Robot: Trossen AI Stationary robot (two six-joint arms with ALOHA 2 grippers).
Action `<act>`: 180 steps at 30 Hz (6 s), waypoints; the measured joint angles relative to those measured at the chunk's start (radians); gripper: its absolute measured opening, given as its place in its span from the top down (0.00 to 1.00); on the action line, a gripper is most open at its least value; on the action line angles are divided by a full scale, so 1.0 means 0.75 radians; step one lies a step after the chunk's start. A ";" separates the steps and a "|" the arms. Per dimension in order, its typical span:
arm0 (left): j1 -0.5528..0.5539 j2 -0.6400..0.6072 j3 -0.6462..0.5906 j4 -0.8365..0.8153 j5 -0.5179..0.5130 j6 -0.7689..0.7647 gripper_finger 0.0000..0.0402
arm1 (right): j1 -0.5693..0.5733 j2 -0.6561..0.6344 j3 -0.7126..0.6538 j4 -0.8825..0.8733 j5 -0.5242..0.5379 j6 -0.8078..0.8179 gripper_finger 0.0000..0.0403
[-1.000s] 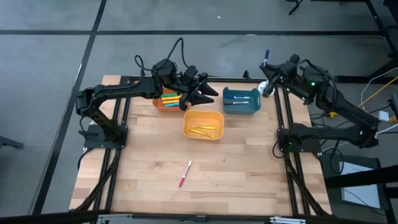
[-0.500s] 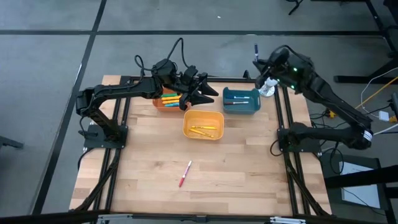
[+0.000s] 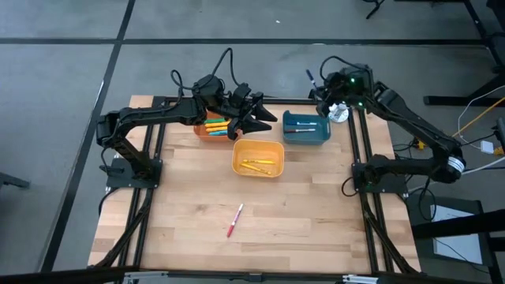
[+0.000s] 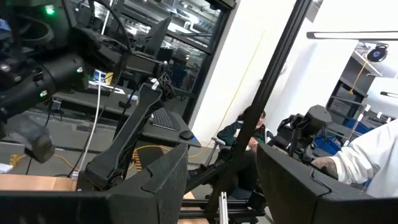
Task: Pick & Place Markers
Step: Put the blue marker pen into the blue bin, then put the pink marker pen into the blue bin
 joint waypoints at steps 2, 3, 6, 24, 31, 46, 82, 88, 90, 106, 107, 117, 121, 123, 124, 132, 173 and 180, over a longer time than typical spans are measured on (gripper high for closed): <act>0.000 0.000 0.000 0.000 0.000 0.000 0.54 | 0.000 0.023 0.000 -0.001 0.000 0.000 0.90; 0.000 0.000 0.000 0.000 0.000 0.000 0.54 | 0.000 0.035 0.000 -0.003 0.000 0.000 0.90; 0.000 0.000 0.000 0.000 0.000 0.000 0.54 | 0.000 0.072 0.000 -0.019 -0.019 0.000 0.90; 0.000 0.000 0.000 -0.001 0.001 0.000 0.54 | 0.000 0.258 0.000 -0.271 -0.103 -0.184 0.90; 0.000 0.000 0.000 -0.001 0.001 0.002 0.54 | 0.001 0.323 0.001 -0.363 -0.103 -0.302 0.90; 0.000 0.000 0.000 -0.001 0.001 0.003 0.54 | 0.001 0.512 0.001 -0.438 -0.103 -0.466 0.90; 0.000 0.000 0.000 -0.002 0.002 -0.021 0.54 | -0.026 0.893 0.001 -0.358 -0.102 -0.565 0.90; 0.000 0.000 0.000 -0.002 0.002 -0.021 0.54 | -0.032 0.912 0.001 -0.352 -0.102 -0.603 0.90; 0.000 0.000 0.000 -0.002 0.002 -0.021 0.54 | -0.033 0.912 0.001 -0.349 -0.103 -0.614 0.90; 0.000 0.000 0.000 -0.002 0.002 -0.024 0.54 | -0.055 0.912 0.001 -0.367 -0.102 -0.619 0.89; 0.000 0.000 0.000 -0.002 0.002 -0.025 0.54 | -0.055 0.912 0.001 -0.366 -0.102 -0.619 0.88; 0.000 0.000 0.000 -0.002 0.002 -0.030 0.54 | -0.055 0.912 0.001 -0.368 -0.102 -0.619 0.84; 0.000 0.000 0.000 -0.002 0.002 -0.048 0.54 | -0.055 0.912 0.001 -0.368 -0.101 -0.619 0.84; 0.000 0.000 0.000 -0.002 0.002 -0.049 0.54 | -0.055 0.912 0.001 -0.368 -0.101 -0.619 0.84; 0.000 0.000 0.000 -0.001 0.002 -0.050 0.54 | -0.055 0.912 0.001 -0.368 -0.101 -0.619 0.84; 0.000 0.000 0.000 -0.002 0.002 -0.050 0.54 | -0.055 0.912 0.001 -0.388 -0.097 -0.614 0.84; -0.004 0.001 0.000 -0.001 0.070 -0.060 0.54 | 0.283 0.229 0.001 -0.527 -0.215 -0.130 1.00; -0.030 0.001 0.000 -0.001 0.096 -0.059 0.58 | 0.432 0.087 0.001 -0.487 -0.219 0.074 1.00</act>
